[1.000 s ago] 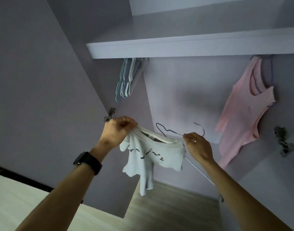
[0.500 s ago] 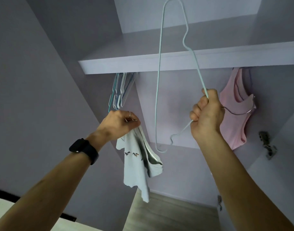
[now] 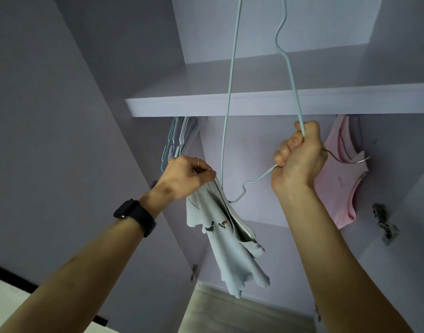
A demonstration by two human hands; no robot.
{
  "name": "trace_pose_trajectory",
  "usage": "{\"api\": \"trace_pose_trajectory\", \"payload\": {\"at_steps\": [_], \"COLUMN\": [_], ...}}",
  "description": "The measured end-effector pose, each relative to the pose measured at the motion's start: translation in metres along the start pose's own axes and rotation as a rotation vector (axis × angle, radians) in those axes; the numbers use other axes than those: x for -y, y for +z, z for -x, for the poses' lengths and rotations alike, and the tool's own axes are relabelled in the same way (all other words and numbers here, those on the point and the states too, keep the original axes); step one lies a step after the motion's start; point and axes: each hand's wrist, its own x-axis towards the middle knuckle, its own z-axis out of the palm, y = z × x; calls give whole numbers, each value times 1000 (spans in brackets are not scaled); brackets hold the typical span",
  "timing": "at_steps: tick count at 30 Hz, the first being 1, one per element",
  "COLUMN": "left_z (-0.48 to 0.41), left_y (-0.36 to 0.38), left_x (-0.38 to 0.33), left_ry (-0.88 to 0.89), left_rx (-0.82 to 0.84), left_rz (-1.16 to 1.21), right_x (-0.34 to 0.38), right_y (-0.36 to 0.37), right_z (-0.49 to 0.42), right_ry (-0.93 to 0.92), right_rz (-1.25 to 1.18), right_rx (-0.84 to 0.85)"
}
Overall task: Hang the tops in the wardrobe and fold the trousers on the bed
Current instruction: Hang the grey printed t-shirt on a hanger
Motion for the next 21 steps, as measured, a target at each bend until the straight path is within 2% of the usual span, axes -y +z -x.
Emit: {"api": "trace_pose_trajectory", "payload": {"at_steps": [9, 14, 21], "left_z": [1, 7, 8], "left_y": [17, 18, 5], "left_x": [-14, -23, -26], "left_ry": [-15, -10, -70], "left_rx": [-21, -16, -73], "left_rz": [-26, 51, 183], "right_x": [21, 14, -18], "right_y": [-10, -10, -23], "right_z": [4, 1, -3], "right_ry": [11, -8, 54], "right_rz": [-84, -70, -10], "right_rx": [19, -1, -5]}}
